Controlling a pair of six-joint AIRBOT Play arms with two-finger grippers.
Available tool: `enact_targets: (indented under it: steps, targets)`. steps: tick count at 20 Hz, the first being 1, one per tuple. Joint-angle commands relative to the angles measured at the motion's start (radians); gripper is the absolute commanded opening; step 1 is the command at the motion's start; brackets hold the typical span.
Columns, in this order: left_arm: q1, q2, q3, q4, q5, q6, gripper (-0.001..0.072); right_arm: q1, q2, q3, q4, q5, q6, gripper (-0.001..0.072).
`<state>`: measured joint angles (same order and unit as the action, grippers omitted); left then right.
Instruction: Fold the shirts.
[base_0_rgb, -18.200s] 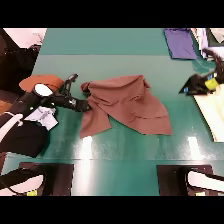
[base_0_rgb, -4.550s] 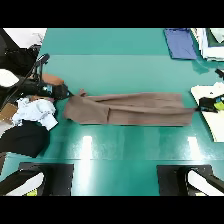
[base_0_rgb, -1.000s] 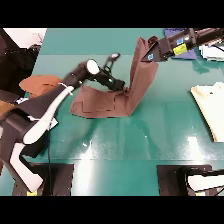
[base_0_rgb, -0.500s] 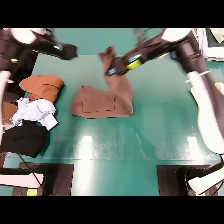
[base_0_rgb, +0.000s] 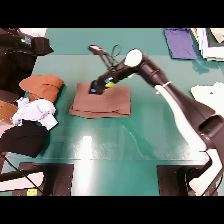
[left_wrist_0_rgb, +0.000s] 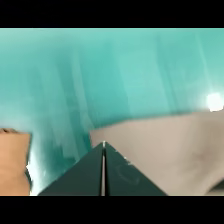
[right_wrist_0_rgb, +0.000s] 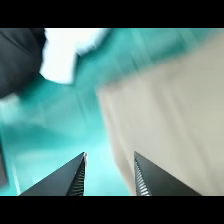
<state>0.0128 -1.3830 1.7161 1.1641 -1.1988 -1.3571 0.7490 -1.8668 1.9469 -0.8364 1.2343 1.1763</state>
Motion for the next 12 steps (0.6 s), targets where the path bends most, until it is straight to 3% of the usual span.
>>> enact_targets:
  steps: [1,4,5,6,12]
  targets:
    - [-0.058,0.005,-0.066,-0.004,-0.043,0.025,0.0027,-0.125,0.123,-0.159,-0.137,0.09,0.074,0.034]
    - [-0.144,0.005,-0.19,-0.004,0.033,0.052,0.0027,-0.274,0.222,-0.341,-0.126,0.074,0.135,0.0367]
    - [-0.158,0.005,-0.22,-0.004,0.06,0.061,0.0028,-0.32,0.243,-0.402,-0.112,0.069,0.135,0.0573]
    - [-0.159,0.005,-0.239,-0.011,0.075,0.06,0.0028,-0.362,0.251,-0.449,-0.088,0.067,0.135,0.072]
    - [-0.158,0.006,-0.239,-0.012,0.093,0.075,0.0028,-0.469,0.18,-0.678,0.188,-0.046,0.109,0.0689]
